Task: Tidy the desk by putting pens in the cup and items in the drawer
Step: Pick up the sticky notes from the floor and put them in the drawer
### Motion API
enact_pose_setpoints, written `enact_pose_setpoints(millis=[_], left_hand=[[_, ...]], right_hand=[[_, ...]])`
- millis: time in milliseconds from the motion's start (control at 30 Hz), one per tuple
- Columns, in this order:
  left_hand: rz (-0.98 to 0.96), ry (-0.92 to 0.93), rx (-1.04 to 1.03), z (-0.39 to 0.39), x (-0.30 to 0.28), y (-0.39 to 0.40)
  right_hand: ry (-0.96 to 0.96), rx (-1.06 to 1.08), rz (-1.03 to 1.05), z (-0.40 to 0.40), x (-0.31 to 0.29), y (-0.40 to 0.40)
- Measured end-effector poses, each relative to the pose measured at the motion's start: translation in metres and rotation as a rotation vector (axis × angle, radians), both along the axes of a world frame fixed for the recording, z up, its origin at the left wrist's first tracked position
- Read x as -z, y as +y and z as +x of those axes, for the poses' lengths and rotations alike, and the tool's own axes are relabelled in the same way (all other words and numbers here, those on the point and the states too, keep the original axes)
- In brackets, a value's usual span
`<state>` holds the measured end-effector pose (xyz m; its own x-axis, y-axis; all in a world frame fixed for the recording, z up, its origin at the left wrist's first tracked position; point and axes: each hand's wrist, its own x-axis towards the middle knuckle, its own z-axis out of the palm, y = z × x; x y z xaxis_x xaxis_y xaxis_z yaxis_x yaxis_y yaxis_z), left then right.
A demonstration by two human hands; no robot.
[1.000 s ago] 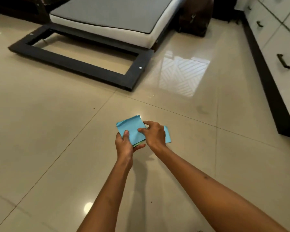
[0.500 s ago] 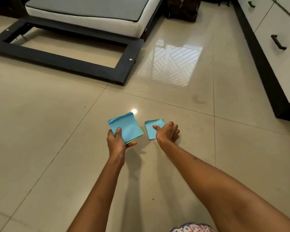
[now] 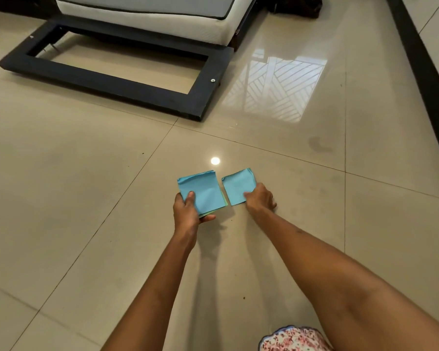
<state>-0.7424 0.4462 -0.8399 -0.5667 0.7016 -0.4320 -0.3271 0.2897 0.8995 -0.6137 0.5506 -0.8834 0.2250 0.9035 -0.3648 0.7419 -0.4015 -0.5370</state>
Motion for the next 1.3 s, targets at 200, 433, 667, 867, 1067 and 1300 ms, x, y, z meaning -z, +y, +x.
enact_pose_setpoints(millis=[200,433,667,867,1067,1300], left_hand=[[-0.044,-0.022,-0.056,0.004,0.01,-0.007],[-0.036,-0.054,-0.085,0.014,0.011,-0.014],[0.048,-0.068,-0.109,0.012,0.005,-0.016],[0.064,-0.036,-0.067,0.012,0.004,-0.019],[0.061,0.026,-0.07,0.012,0.004,-0.023],[0.088,-0.037,-0.05,0.011,-0.003,-0.028]], right_hand=[[0.744,0.306,0.108,0.007,-0.002,-0.006],[1.016,-0.011,-0.083,-0.003,-0.032,-0.031],[0.839,-0.175,-0.124,-0.013,-0.038,-0.048],[0.845,-0.16,-0.135,-0.021,-0.041,-0.059],[0.806,-0.176,-0.133,-0.023,-0.046,-0.065],[0.439,-0.2,0.103,-0.019,-0.05,-0.057]])
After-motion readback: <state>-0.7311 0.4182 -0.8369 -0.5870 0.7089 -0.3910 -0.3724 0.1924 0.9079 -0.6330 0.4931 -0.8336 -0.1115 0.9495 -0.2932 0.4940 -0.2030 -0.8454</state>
